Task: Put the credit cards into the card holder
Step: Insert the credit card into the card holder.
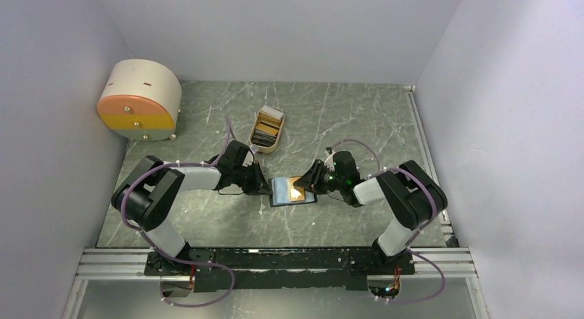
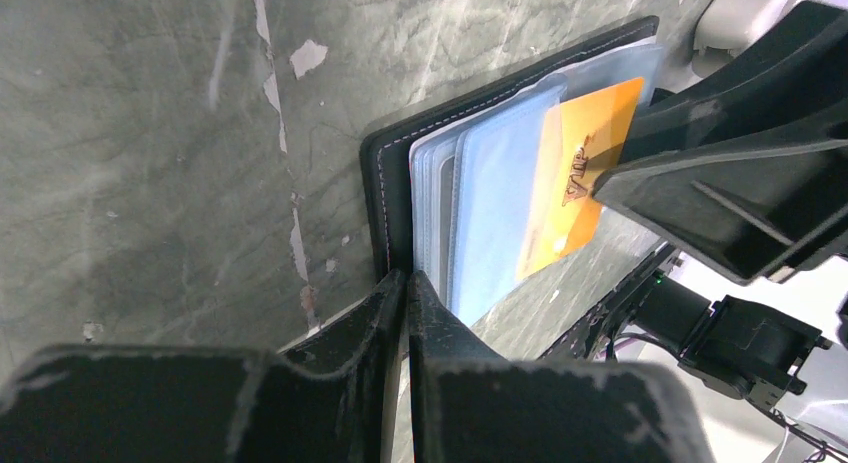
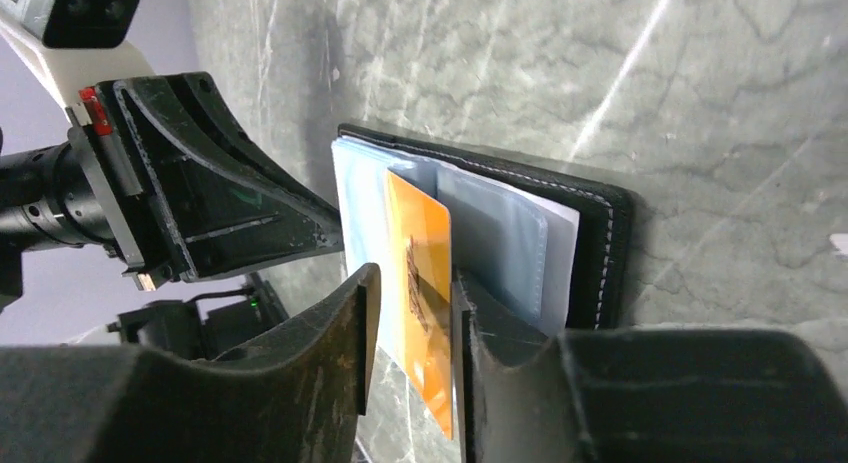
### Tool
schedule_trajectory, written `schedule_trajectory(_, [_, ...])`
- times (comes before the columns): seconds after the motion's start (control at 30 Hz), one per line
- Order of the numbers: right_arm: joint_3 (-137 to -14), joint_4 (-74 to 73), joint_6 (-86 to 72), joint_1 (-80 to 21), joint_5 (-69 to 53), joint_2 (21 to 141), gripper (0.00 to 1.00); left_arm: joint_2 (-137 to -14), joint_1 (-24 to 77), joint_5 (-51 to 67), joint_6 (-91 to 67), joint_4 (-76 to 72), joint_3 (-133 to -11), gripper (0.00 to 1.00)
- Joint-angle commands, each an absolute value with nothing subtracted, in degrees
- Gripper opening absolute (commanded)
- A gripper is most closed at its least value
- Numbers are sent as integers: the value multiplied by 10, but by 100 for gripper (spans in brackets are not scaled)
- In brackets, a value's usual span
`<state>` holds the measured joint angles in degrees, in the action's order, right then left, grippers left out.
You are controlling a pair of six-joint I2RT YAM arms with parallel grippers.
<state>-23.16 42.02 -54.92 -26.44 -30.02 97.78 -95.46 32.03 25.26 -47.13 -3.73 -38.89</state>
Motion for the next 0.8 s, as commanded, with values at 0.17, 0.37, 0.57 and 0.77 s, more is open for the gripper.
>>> schedule_trajectory(0.17, [-299,141,-394,-265,-178,881,45,-960,334,241,-455,4,-381,14])
schedule_trajectory(0.37, [-307,115,-375,-266,-171,859,43,-955,334,245,-454,6,-382,14])
schedule_trajectory(0.57, [-306,139,-390,-271,-194,879,43,-958,335,257,-458,-3,-378,14])
schedule_trajectory(0.77, [-313,167,-419,-302,-205,900,43,-957,335,263,-460,-6,-377,14])
